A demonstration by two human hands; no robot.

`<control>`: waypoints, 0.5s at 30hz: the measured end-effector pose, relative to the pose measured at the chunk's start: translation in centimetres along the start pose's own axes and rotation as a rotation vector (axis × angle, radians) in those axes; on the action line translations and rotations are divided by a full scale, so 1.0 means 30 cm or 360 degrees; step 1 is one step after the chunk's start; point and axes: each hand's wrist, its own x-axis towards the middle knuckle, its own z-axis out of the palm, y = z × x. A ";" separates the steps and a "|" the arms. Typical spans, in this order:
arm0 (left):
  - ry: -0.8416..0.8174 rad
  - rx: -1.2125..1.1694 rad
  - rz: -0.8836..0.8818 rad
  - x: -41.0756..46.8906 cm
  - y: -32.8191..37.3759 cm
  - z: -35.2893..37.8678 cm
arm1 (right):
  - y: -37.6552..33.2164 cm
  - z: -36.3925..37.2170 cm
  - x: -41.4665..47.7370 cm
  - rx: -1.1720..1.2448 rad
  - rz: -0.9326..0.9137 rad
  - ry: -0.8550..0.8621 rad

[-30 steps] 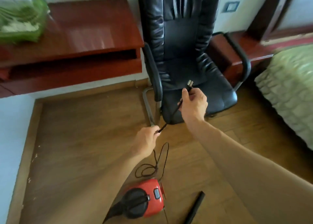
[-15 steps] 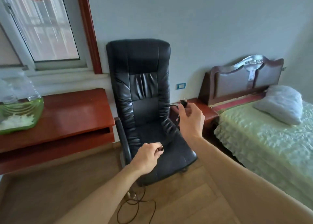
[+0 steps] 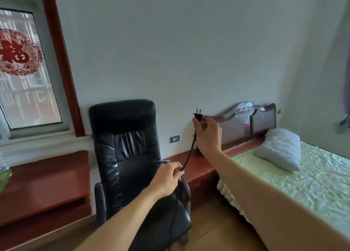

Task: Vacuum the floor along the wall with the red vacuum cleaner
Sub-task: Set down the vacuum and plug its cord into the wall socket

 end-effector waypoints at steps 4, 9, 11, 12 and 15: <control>0.0047 -0.0039 0.0063 0.106 0.187 0.071 | 0.004 -0.181 0.156 -0.0069 -0.0033 -0.0026; 0.0016 -0.0092 0.0151 0.207 0.381 0.154 | 0.013 -0.360 0.293 -0.0142 -0.0034 -0.0027; 0.0008 -0.0115 0.0183 0.237 0.447 0.182 | 0.013 -0.421 0.326 -0.0159 -0.0047 0.0000; 0.0008 -0.0121 0.0202 0.250 0.476 0.195 | 0.010 -0.450 0.340 -0.0174 -0.0053 0.0014; 0.0014 -0.0132 0.0235 0.290 0.544 0.230 | -0.003 -0.526 0.373 -0.0218 -0.0072 0.0056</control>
